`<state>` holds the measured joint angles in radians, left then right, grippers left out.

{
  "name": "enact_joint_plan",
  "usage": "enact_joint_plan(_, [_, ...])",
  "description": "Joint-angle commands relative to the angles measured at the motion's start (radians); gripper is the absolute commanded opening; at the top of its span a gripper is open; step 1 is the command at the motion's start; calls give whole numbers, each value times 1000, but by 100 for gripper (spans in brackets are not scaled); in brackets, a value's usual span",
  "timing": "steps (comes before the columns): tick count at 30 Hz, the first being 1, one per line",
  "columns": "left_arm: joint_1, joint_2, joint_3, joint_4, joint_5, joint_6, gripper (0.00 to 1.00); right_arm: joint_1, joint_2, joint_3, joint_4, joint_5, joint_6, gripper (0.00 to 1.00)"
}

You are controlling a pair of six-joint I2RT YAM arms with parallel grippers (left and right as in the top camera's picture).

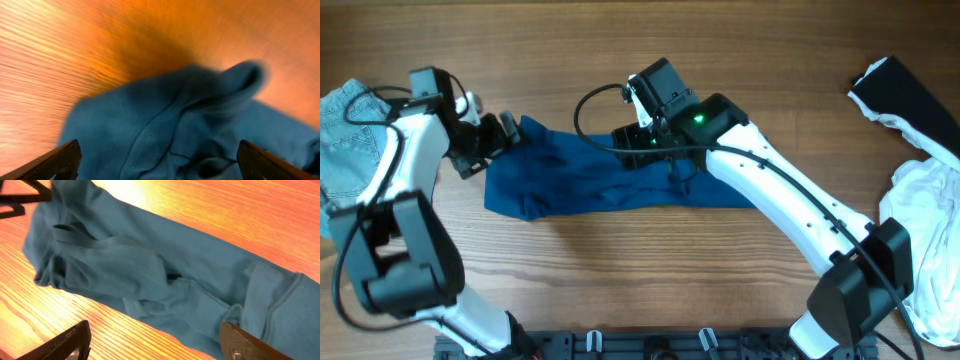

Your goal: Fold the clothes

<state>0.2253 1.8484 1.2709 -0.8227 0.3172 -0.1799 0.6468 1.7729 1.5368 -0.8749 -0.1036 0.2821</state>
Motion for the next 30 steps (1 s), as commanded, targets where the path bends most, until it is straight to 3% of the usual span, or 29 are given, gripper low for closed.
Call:
enact_joint_plan(1, [-35,98,5,-16,76,70,100,-26,7,4,-13,18,11,83])
enact_joint_plan(6, [-126,211,5,-76,85,72,97,-33,7,4,-16,18,17,84])
enact_joint_plan(8, [-153,226,5,-72,82,71,64,-34,7,4,-21,18,16,84])
enact_joint_plan(9, [-156,226,5,-61,83,67,38,-34,7,4,-29,18,16,84])
enact_joint_plan(10, [-154,226,5,-57,82,68,19,-34,7,4,-39,33,14,84])
enact_joint_plan(12, [-146,226,5,-52,78,68,4,-41,7,4,-54,64,17,84])
enact_joint_plan(16, [-105,212,33,-83,46,67,4,-104,7,4,-100,89,36,83])
enact_joint_plan(18, [-49,180,104,-159,-25,13,4,-177,7,4,-132,89,35,83])
enact_joint_plan(24, [98,96,380,-388,-165,11,4,-402,7,4,-188,87,-51,83])
enact_joint_plan(30, [50,85,550,-620,-169,-60,4,-500,7,4,-211,84,-101,83])
